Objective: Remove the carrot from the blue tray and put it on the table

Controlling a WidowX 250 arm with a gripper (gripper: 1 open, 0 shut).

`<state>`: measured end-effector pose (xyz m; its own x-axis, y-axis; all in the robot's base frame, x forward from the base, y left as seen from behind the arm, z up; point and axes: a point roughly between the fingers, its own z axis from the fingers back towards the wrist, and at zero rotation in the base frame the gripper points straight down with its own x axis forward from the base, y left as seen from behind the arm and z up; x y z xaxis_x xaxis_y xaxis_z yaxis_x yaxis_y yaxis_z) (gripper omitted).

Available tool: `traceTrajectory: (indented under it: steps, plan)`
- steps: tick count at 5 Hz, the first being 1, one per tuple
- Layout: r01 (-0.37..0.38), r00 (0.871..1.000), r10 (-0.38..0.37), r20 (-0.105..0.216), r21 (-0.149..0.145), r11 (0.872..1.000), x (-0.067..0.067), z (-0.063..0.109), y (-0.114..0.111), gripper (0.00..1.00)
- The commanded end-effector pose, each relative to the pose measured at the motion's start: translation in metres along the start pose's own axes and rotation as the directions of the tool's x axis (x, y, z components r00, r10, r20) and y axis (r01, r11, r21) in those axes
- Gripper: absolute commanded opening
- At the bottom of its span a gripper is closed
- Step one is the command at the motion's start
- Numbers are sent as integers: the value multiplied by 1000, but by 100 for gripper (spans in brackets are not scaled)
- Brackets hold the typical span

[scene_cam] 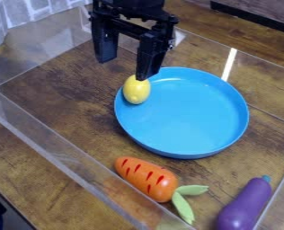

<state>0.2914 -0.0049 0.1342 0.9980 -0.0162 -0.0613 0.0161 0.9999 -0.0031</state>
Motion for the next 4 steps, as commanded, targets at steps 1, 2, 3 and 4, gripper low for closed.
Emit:
traceTrajectory:
  steps: [1,2,3,4]
  plan:
    - [39,999,-39,-6,3,999,0,-7,-4,100]
    - [80,997,-80,-11,5,997,-1,-15,-7,100]
    - [146,989,-146,-6,8,989,-5,-24,-21,100]
    - [239,971,-239,9,26,971,-10,-39,-37,100]
